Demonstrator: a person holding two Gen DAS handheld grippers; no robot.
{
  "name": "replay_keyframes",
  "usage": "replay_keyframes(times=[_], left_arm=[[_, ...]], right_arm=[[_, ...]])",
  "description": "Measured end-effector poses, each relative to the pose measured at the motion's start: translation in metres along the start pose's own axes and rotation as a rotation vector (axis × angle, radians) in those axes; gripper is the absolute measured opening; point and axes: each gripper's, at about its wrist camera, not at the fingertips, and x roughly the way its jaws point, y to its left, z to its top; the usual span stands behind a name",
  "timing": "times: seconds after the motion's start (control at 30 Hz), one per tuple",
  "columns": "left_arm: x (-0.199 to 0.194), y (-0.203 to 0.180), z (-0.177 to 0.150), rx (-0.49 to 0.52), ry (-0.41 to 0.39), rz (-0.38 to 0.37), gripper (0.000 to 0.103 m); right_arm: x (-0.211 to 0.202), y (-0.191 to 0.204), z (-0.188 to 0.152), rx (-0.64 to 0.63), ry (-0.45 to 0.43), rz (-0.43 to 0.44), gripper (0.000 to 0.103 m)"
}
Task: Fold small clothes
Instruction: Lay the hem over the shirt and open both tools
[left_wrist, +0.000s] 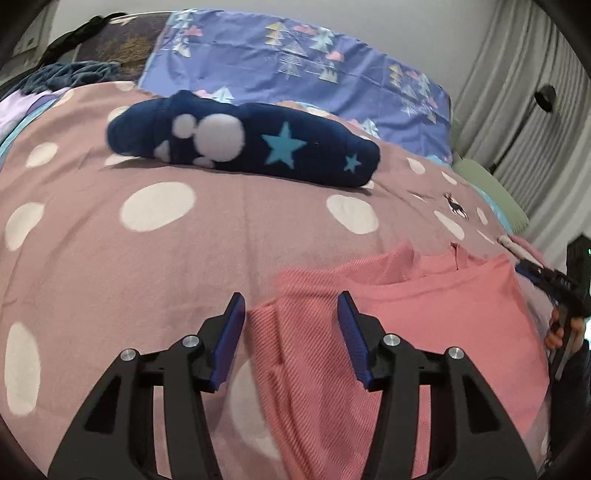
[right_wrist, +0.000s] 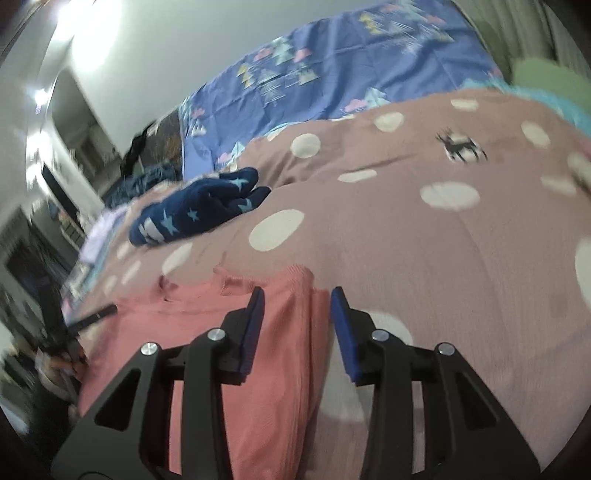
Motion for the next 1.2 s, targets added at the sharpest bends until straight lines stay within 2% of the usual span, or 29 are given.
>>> replay_keyframes(times=[0.03,0.07,0.1,0.13,0.17,0.2,0.27,0.4,0.5,0.6,0.67,0.73,0.83,0.93,1.0,1.03,1.07,1.2], left_arm=[[0.003,-0.002,0.002,0.013,0.001,0.001,0.046],[0.006,-0.005,0.004,0.033,0.006,0.005,0.034],[0.010,-0.007,0.006,0.047,0.015,0.007,0.028],[0.012,-0.008,0.008,0.056,0.019,0.010,0.013],[0.012,-0.009,0.009,0.062,0.019,0.006,0.004],[0.011,-0.010,0.009,0.072,0.014,0.002,0.004],[0.003,-0.014,0.010,0.096,-0.014,0.001,0.004],[-0.023,-0.019,0.017,0.106,-0.109,-0.017,0.004],[-0.028,-0.018,0.029,0.108,-0.158,-0.007,0.004],[0.000,-0.013,0.037,0.093,-0.094,0.008,0.005],[0.031,-0.011,0.029,0.105,-0.011,0.058,0.009],[0.050,-0.006,0.023,0.097,0.063,0.068,0.016],[0.052,0.001,0.025,0.059,0.069,0.040,0.017],[0.051,-0.002,0.024,0.071,0.061,0.060,0.019],[0.046,-0.006,0.023,0.081,0.047,0.099,0.031],[0.041,-0.006,0.022,0.078,0.036,0.125,0.042],[0.033,-0.007,0.020,0.074,0.021,0.160,0.050],[-0.007,-0.018,0.004,0.104,-0.014,0.196,0.050]], right_arm=[[0.004,0.002,0.002,-0.020,0.005,-0.008,0.039],[0.010,0.006,0.004,-0.051,0.020,-0.014,0.039],[0.019,0.009,0.006,-0.077,0.037,-0.026,0.039],[0.024,0.011,0.008,-0.094,0.046,-0.041,0.038],[0.028,0.011,0.008,-0.104,0.055,-0.050,0.023],[0.032,0.012,0.008,-0.110,0.064,-0.054,0.008],[0.031,0.012,0.011,-0.098,0.050,-0.049,0.007],[0.001,0.011,0.020,-0.056,-0.067,0.032,0.007],[0.001,0.010,0.031,-0.049,-0.094,0.024,0.007],[0.029,0.001,0.036,-0.010,-0.027,-0.002,0.012],[0.050,-0.010,0.030,0.013,0.019,-0.056,0.020],[0.063,-0.024,0.020,0.066,0.054,-0.054,0.027],[0.062,-0.041,0.015,0.143,0.036,0.024,0.026],[0.059,-0.040,0.012,0.131,0.022,0.014,0.027],[0.053,-0.041,0.009,0.151,0.008,0.017,0.028],[0.048,-0.044,0.007,0.171,0.001,0.022,0.030],[0.040,-0.047,0.002,0.196,-0.010,0.028,0.034],[0.008,-0.061,-0.019,0.245,-0.040,0.053,0.035]])
